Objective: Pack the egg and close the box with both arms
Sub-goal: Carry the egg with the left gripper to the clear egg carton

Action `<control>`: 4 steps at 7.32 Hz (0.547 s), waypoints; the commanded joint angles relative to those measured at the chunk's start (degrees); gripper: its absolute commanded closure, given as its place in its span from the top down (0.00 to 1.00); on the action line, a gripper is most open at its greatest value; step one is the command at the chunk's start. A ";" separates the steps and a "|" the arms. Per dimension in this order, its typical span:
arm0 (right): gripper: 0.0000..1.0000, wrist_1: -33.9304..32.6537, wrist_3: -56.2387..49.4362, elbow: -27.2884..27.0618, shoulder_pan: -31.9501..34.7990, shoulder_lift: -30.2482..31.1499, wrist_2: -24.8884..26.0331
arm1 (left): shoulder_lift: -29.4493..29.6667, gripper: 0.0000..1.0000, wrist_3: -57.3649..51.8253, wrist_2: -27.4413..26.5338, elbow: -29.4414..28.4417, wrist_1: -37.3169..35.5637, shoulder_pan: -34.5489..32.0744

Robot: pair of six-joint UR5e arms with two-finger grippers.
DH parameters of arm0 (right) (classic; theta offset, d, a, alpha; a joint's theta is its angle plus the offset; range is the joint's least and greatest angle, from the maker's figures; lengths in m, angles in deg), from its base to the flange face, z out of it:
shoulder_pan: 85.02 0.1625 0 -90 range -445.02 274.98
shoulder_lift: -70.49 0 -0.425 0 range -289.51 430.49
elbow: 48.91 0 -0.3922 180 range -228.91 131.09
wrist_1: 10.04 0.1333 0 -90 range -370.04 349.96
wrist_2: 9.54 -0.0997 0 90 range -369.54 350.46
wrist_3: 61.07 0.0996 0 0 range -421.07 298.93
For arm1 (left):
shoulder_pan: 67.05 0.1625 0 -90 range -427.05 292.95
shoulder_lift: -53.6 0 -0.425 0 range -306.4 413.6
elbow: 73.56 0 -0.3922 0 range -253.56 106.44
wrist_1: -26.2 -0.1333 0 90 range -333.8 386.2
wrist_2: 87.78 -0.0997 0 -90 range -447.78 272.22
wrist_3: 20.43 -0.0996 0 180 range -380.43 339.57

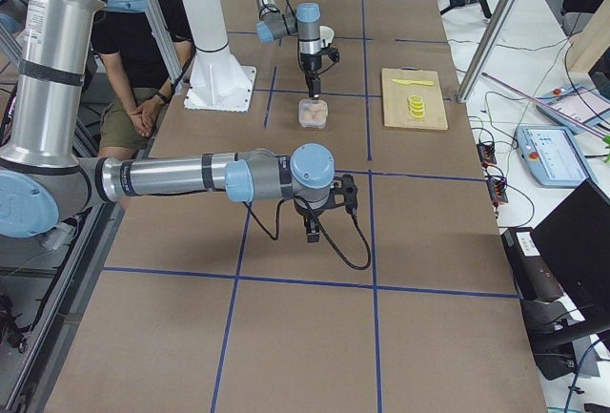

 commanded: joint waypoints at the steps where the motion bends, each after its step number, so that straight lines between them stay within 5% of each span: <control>1: 1.00 0.09 0.03 -0.02 0.00 0.00 0.00 | -0.16 0.76 -0.33 -0.02 0.38 -0.07 0.01; 3: 1.00 0.09 0.12 0.06 0.00 -0.09 0.00 | -1.47 0.76 -2.43 -0.02 2.04 -0.86 -0.17; 4: 1.00 0.09 0.12 0.06 -0.09 -0.18 0.00 | -5.48 0.75 -3.05 0.24 7.71 -2.17 -0.60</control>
